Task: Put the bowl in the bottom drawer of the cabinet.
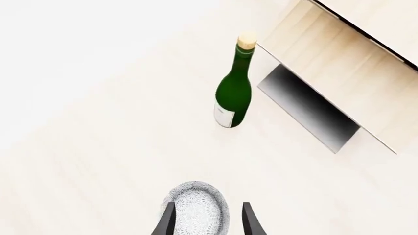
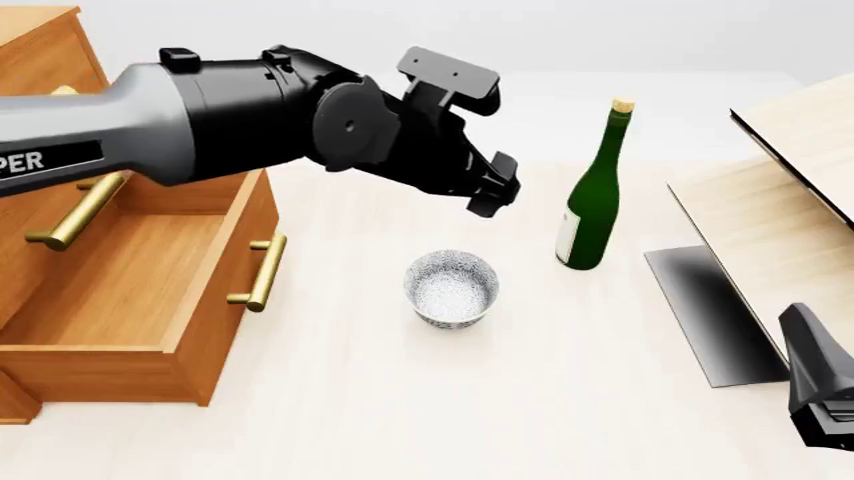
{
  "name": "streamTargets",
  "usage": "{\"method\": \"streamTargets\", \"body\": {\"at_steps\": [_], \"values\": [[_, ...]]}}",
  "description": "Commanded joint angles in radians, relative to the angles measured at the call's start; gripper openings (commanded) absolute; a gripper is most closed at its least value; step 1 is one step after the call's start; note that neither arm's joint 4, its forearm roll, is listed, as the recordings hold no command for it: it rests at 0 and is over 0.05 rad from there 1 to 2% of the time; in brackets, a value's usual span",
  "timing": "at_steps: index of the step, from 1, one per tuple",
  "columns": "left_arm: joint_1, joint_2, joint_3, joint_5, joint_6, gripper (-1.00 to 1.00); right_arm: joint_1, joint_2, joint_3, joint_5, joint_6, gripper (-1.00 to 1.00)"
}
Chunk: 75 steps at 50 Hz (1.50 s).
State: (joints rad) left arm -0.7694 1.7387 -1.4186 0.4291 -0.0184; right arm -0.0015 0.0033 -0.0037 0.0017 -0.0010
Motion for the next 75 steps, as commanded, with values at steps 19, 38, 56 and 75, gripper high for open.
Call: {"method": "streamTargets", "body": {"at_steps": [19, 38, 56, 75], "values": [[-0.015, 0.105, -0.031, 0.009, -0.034, 1.0, 0.0, 0.0, 0.0, 0.0, 0.0, 1.0], [-0.035, 0.134, -0.005, -0.024, -0.058, 1.0, 0.0, 0.0, 0.0, 0.0, 0.0, 1.0], [-0.041, 0.172, 0.017, -0.051, -0.075, 1.0, 0.0, 0.0, 0.0, 0.0, 0.0, 1.0], [-0.059, 0.224, -0.002, -0.048, -0.099, 1.0, 0.0, 0.0, 0.0, 0.0, 0.0, 1.0]]}}
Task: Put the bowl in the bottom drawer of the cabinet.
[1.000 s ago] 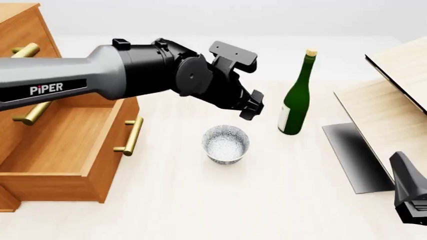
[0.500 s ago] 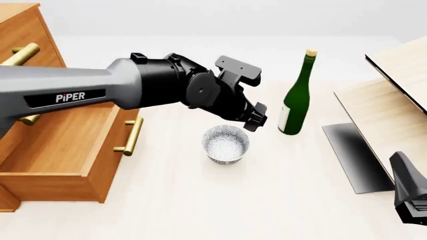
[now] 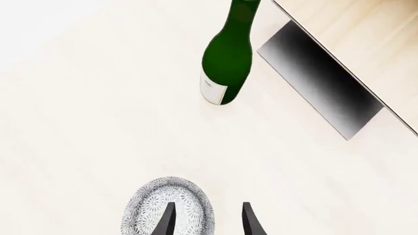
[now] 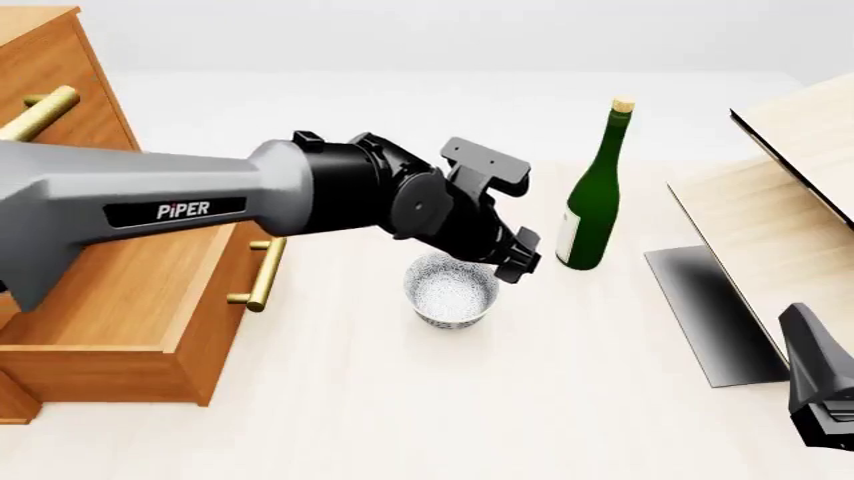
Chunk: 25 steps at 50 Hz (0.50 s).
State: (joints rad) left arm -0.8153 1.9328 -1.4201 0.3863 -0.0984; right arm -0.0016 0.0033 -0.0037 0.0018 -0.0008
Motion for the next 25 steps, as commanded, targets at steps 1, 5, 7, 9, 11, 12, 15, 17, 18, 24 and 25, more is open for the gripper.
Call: {"method": "streamTargets", "body": {"at_steps": [1, 5, 7, 9, 11, 12, 15, 17, 18, 24, 25], "values": [[-0.01, 0.034, -0.002, -0.007, -0.02, 1.0, 0.0, 0.0, 0.0, 0.0, 0.0, 1.0], [-0.009, 0.045, 0.004, -0.015, -0.03, 1.0, 0.0, 0.0, 0.0, 0.0, 0.0, 1.0], [-0.01, 0.045, 0.006, -0.017, -0.034, 1.0, 0.0, 0.0, 0.0, 0.0, 0.0, 1.0], [-0.009, 0.048, 0.005, -0.016, -0.034, 1.0, 0.0, 0.0, 0.0, 0.0, 0.0, 1.0], [-0.009, 0.05, 0.002, -0.014, -0.036, 1.0, 0.0, 0.0, 0.0, 0.0, 0.0, 1.0], [-0.008, 0.052, 0.002, -0.015, -0.037, 1.0, 0.0, 0.0, 0.0, 0.0, 0.0, 1.0], [-0.005, 0.058, 0.0, -0.013, -0.042, 1.0, 0.0, 0.0, 0.0, 0.0, 0.0, 1.0], [0.0, 0.067, -0.003, -0.01, -0.045, 1.0, 0.0, 0.0, 0.0, 0.0, 0.0, 1.0], [0.0, 0.069, -0.003, -0.011, -0.043, 1.0, 0.0, 0.0, 0.0, 0.0, 0.0, 1.0], [0.002, 0.076, -0.01, -0.013, -0.042, 1.0, 0.0, 0.0, 0.0, 0.0, 0.0, 1.0], [0.001, 0.077, -0.01, -0.013, -0.042, 1.0, 0.0, 0.0, 0.0, 0.0, 0.0, 1.0]]}}
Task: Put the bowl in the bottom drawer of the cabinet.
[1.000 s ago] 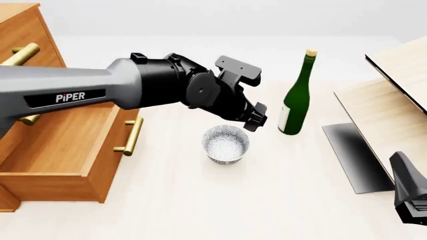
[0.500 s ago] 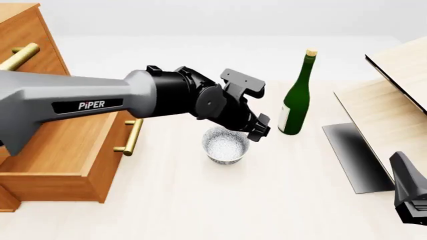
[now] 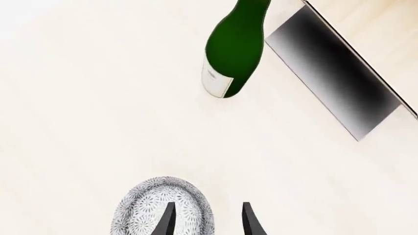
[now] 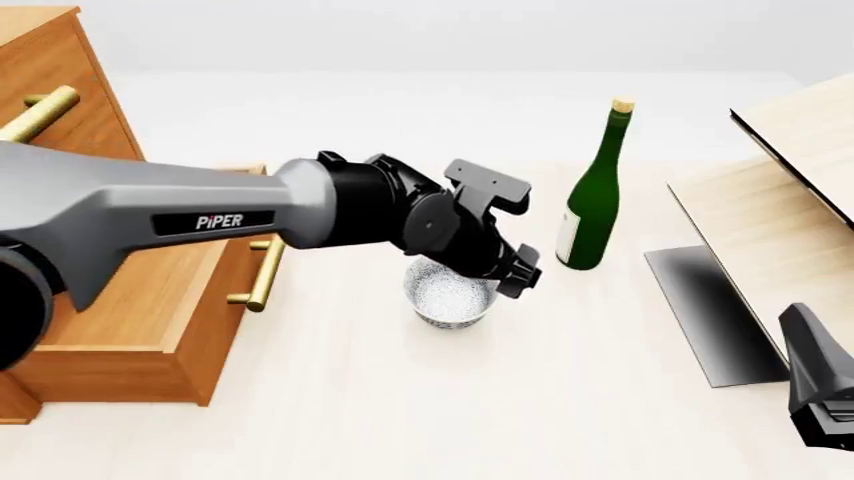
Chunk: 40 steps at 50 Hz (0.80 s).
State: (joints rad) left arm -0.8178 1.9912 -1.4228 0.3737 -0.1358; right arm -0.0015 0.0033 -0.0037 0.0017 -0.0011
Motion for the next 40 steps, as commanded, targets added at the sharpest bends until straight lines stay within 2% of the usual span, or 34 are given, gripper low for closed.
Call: {"method": "streamTargets", "body": {"at_steps": [1, 40], "values": [[0.004, 0.021, -0.007, -0.001, -0.005, 1.0, 0.0, 0.0, 0.0, 0.0, 0.0, 1.0], [0.012, 0.068, 0.027, -0.044, -0.035, 1.0, -0.005, 0.001, 0.001, -0.002, 0.0, 1.0]]}}
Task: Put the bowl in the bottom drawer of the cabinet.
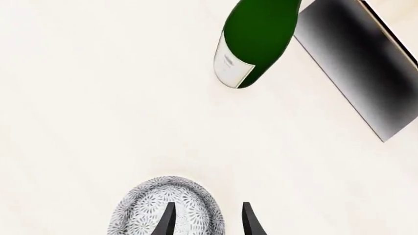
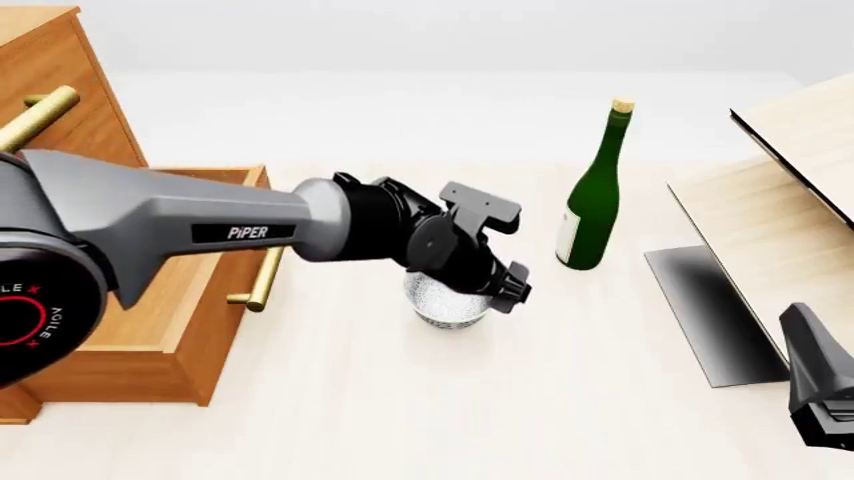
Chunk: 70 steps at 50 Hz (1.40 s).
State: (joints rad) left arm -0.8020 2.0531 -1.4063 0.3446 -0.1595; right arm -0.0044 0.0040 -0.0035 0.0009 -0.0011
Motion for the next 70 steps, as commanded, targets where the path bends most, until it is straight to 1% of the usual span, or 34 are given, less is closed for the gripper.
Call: {"method": "streamTargets", "body": {"at_steps": [1, 16, 21, 28, 32, 57, 63, 70], "values": [[-0.005, 0.005, 0.014, -0.018, -0.014, 1.0, -0.002, 0.0, 0.001, -0.001, 0.0, 1.0], [-0.016, 0.016, 0.031, -0.042, -0.033, 1.0, -0.002, 0.0, 0.001, -0.001, 0.0, 1.0], [-0.029, 0.021, 0.058, -0.07, -0.053, 1.0, -0.002, 0.001, 0.0, -0.001, 0.0, 1.0], [-0.021, 0.025, 0.054, -0.071, -0.06, 1.0, -0.002, 0.003, 0.0, -0.003, 0.0, 1.0], [-0.024, 0.021, 0.068, -0.089, -0.077, 1.0, -0.002, 0.006, 0.0, -0.006, 0.0, 1.0], [-0.023, 0.05, 0.079, -0.107, -0.101, 1.0, -0.002, 0.015, 0.0, -0.015, 0.0, 1.0], [-0.019, 0.058, 0.076, -0.107, -0.095, 1.0, -0.002, 0.015, 0.0, -0.015, 0.0, 1.0], [-0.03, 0.058, 0.101, -0.137, -0.112, 1.0, -0.002, 0.015, 0.0, -0.015, 0.0, 1.0]]}}
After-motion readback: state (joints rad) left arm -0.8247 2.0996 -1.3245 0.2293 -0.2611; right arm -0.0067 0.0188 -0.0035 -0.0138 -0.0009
